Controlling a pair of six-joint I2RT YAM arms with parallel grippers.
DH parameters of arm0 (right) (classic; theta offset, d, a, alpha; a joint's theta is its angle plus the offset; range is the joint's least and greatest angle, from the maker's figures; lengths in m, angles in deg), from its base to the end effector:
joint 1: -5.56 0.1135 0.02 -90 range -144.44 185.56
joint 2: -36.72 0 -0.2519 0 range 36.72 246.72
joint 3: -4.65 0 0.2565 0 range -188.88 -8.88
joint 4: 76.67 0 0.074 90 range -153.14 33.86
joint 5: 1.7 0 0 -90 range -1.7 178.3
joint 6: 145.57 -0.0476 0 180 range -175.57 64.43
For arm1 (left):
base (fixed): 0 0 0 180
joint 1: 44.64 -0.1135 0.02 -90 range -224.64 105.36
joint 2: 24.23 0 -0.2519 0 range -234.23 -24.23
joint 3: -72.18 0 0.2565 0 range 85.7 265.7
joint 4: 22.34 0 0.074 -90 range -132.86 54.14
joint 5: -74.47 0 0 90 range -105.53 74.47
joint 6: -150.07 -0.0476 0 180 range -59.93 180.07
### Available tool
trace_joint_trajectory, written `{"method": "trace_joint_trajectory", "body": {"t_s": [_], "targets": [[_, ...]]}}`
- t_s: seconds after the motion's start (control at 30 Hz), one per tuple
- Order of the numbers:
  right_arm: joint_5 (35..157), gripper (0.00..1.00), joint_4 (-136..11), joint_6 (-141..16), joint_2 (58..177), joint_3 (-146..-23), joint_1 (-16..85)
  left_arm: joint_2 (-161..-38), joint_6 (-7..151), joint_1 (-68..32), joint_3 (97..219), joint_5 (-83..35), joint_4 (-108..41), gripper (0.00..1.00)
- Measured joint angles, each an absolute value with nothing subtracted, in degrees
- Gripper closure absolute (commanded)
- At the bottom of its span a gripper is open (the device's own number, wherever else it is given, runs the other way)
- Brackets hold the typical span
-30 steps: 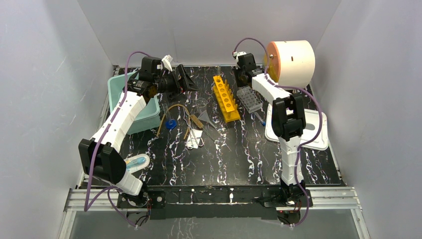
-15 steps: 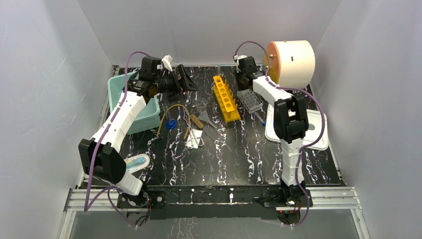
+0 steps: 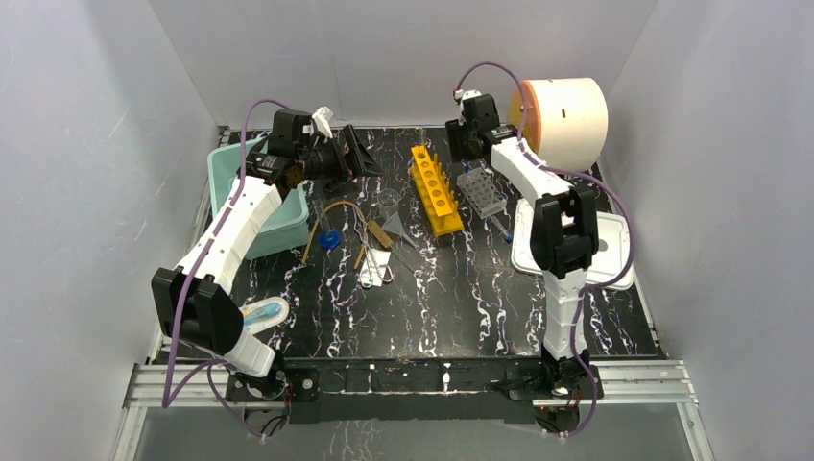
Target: Organize the chemistry lab equipment
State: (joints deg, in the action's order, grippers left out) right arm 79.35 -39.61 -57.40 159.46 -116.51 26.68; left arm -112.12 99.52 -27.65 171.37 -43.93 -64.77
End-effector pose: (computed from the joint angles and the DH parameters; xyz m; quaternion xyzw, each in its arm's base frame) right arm 0.4758 0.1758 0.2427 -0.1172 0.8914 0.0170 0.4374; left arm 0.3390 -0.1273 0.3556 -0.0462 0.8516 -0.4135 0.3188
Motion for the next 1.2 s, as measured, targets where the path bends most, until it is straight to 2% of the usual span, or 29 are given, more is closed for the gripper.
{"method": "trace_joint_trajectory", "body": {"t_s": [0.07,0.2,0.37,0.53,0.67,0.77,1.2], "targets": [[79.33,0.34,-39.07,-57.83,157.75,-116.66,26.66,-112.12,99.23,-27.65,171.37,-43.71,-65.03,0.12],[79.0,0.31,-38.5,-58.18,151.7,-114.24,26.66,-112.1,98.07,-27.65,171.37,-43.3,-65.93,0.02],[77.05,0.23,-38.76,-58.03,136.99,-99.64,26.64,-111.69,95.69,-27.65,171.37,-42.62,-66.82,0.02],[74.41,0.21,-38.41,-57.57,124.94,-83.88,26.57,-111.38,93.94,-27.65,171.37,-41.57,-67.59,0.02],[73.43,0.3,-37.95,-58.36,122.47,-76.23,26.22,-111.38,93.68,-27.65,171.37,-41.46,-67.68,0.02],[73.47,0.48,-37.56,-59.45,122.71,-72.95,25.31,-111.38,93.77,-27.65,171.37,-41.59,-67.68,0.02],[76.18,0.49,-42.41,-61.62,133.16,-71.75,21.7,-111.38,95.25,-27.65,170.5,-43.45,-67.37,0.02]]}}
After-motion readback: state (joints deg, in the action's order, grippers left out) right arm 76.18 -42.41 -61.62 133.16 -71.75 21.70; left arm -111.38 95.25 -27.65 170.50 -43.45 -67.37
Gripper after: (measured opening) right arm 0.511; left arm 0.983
